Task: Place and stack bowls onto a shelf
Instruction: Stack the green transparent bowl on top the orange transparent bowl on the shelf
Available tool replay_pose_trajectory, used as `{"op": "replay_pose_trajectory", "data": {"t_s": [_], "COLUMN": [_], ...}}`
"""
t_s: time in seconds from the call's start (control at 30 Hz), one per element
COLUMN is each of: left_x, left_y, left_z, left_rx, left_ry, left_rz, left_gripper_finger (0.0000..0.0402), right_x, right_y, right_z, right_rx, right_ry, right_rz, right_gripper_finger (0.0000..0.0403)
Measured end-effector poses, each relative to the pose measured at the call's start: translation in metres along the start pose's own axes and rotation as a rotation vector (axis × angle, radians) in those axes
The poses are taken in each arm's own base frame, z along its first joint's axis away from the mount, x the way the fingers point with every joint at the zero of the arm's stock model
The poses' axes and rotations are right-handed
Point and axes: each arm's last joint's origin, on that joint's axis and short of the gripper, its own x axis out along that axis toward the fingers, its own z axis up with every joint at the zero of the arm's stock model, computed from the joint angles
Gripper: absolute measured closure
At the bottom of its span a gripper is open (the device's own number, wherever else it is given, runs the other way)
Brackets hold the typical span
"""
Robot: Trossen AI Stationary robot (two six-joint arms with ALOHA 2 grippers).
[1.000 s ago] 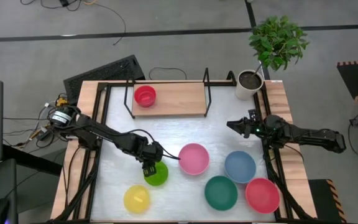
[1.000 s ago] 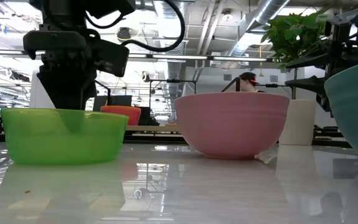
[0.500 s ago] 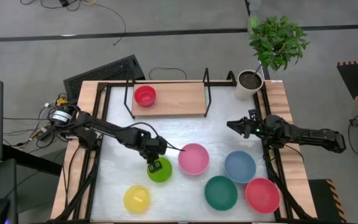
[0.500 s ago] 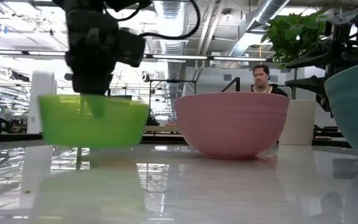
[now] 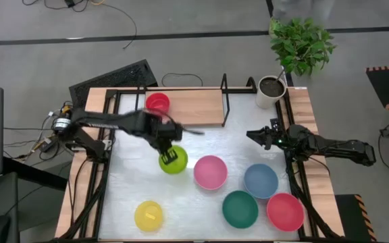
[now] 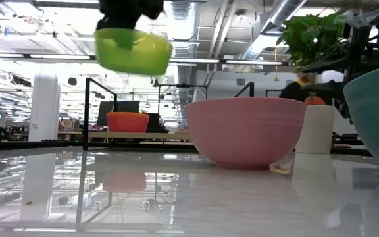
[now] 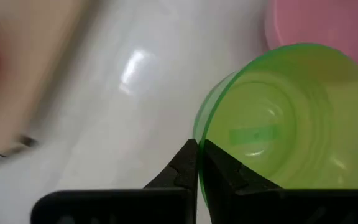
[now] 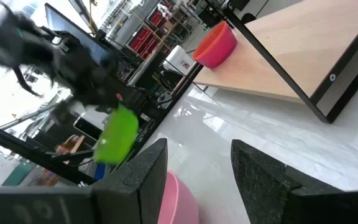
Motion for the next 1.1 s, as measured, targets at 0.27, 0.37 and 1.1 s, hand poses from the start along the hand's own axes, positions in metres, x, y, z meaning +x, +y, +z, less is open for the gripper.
{"op": "replay_pose_trajectory", "data": {"t_s": [0.27,0.37,1.1], "left_x": [-0.055,-0.065,-0.028], "left_y": [0.061,0.089,0.257], "left_z": [0.044,0.055,0.076], "left_rx": [-0.105,-0.093,0.289], "left_ry": [-0.198,-0.229,-0.038], "left_rz": [0.166,0.215,0.104], "left_gripper_finger": [0.0401,0.0401,0.0401], "right_x": [0.0,0.0,0.0], "right_y": [0.0,0.0,0.0], "right_z": [0.0,0.0,0.001], "right_rx": [0.0,0.001,0.03], "right_ry": [-0.002,-0.003,-0.025], "right_rz": [-0.001,-0.001,-0.014], "right_gripper_finger": [0.02,0.02,0.02]}}
